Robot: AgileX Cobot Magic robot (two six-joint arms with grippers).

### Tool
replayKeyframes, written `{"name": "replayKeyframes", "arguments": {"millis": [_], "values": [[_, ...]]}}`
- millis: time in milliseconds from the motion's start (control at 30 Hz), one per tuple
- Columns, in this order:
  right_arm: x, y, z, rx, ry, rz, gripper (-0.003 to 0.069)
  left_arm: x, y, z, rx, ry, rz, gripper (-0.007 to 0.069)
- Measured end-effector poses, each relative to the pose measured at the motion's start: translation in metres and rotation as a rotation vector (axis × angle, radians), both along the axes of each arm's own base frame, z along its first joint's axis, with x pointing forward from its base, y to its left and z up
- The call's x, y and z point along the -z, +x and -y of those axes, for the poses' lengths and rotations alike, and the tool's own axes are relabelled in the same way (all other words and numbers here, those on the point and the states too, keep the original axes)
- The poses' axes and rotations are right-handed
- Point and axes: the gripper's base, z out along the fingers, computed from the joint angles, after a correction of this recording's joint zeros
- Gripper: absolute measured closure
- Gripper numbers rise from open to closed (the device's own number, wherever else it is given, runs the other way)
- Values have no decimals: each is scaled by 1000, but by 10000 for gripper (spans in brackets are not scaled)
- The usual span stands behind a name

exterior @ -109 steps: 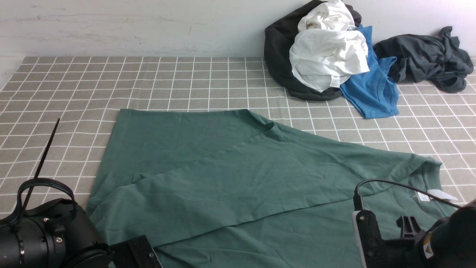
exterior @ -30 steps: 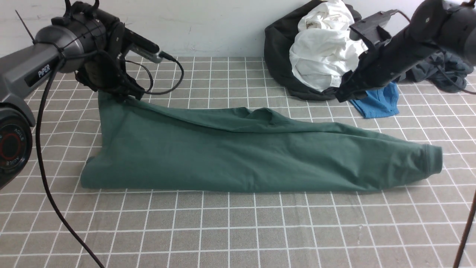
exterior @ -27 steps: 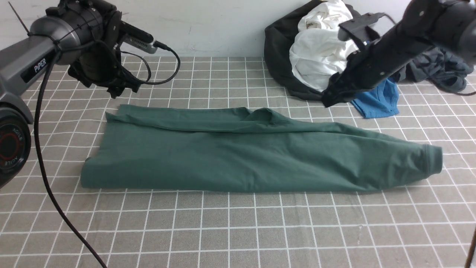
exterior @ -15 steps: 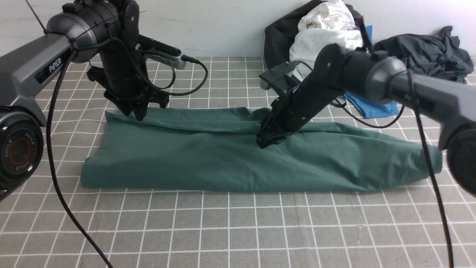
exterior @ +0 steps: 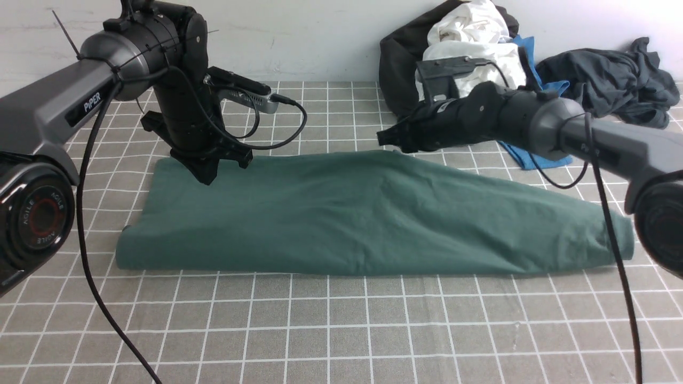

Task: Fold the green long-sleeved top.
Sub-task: Use both arms to drag the lower edge of the fabric forward and fold it over the upper edge, then use the right arm to clamp the right edge of the fabric

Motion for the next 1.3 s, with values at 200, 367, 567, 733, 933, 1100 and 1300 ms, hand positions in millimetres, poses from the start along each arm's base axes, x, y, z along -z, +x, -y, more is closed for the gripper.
{"name": "replayKeyframes", "arguments": {"millis": [200,367,567,733,933,1100,1300], "values": [[-62,-13,35,-61,-18,-132,488,-4,-1,0,24,0,7,632],[-140,-45,67,-113,-105,-147,488,-35,-10,3,19,-58,60,632],[-203,-92,121,-64,-253,-207,488,-111,-56,1,29,-127,173,632],[-207,-121,154,63,-265,-276,488,-141,-111,-5,49,-133,189,632],[-167,-159,173,92,-291,-453,488,-135,-159,-14,48,-125,140,632],[-122,-172,189,149,-278,-568,473,-126,-175,-17,43,-144,168,631],[-85,-163,210,276,-222,-618,383,-120,-177,-16,39,-155,174,631]]}}
